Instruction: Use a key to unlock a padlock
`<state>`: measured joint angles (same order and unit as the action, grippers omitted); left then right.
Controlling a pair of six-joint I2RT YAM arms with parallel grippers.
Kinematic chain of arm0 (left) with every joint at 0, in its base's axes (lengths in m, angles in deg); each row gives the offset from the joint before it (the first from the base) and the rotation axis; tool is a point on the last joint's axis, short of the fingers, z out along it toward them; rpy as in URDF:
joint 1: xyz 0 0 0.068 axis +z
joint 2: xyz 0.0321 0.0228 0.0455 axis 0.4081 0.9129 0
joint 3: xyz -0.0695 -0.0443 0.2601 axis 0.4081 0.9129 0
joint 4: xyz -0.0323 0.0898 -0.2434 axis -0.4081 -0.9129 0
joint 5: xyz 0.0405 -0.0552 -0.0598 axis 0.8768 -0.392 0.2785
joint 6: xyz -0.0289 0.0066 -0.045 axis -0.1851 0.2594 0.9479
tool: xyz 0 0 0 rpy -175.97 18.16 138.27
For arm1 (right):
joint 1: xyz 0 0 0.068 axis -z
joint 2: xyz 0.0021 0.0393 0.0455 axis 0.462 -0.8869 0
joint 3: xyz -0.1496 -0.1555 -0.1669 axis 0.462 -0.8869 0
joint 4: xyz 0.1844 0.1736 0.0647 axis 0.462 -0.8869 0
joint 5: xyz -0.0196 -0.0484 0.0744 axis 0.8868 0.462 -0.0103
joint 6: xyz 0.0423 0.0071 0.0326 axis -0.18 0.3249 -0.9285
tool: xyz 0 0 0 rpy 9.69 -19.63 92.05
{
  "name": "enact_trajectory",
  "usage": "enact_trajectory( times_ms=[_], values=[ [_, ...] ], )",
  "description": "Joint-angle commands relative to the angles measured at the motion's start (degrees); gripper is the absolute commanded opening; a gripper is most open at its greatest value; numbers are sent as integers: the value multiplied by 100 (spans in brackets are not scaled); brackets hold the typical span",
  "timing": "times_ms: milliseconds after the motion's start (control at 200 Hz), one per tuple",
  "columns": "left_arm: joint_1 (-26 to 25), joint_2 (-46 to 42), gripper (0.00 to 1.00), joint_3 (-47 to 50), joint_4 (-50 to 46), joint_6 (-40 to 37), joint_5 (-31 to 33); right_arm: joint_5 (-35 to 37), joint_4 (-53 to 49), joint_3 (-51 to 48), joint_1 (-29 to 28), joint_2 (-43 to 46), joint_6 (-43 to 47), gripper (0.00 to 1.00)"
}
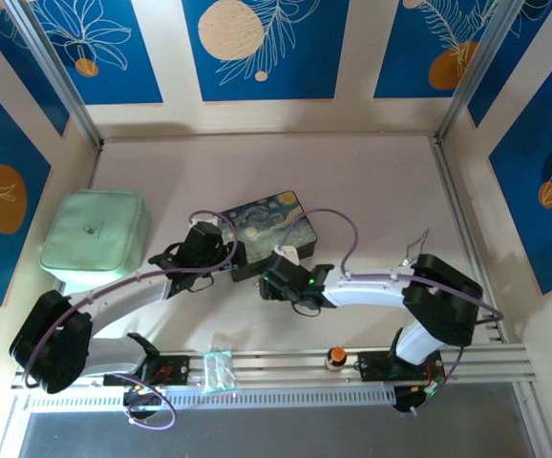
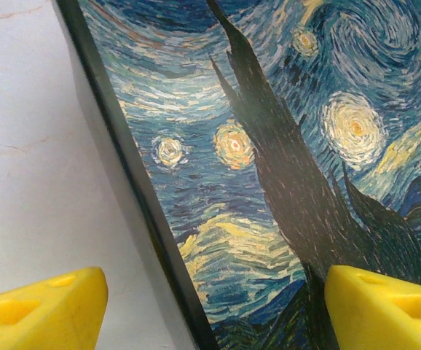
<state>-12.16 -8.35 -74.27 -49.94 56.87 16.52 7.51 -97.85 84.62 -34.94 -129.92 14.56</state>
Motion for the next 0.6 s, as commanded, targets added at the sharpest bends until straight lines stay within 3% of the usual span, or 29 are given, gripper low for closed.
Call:
enact_trajectory(
  times_ms=[0,125,215,475,595],
  values=[
    [120,110,78,-58,-31,-171,23,446,-12,450,-79,-447,-261,60],
    [136,142,78,-49,5,-168,-21,718,4,673,-68,-854,-495,61],
    [145,153,78,-18,63,-179,-38,1089,-554,968,-116,-1129,-648,61],
    [235,311,78,28,195,-220,-74,1320,-1019,895,-296,-1185,-720,55],
    [250,333,78,66,252,-204,-94,1046,-799,515,-281,-994,-778,53]
  ],
)
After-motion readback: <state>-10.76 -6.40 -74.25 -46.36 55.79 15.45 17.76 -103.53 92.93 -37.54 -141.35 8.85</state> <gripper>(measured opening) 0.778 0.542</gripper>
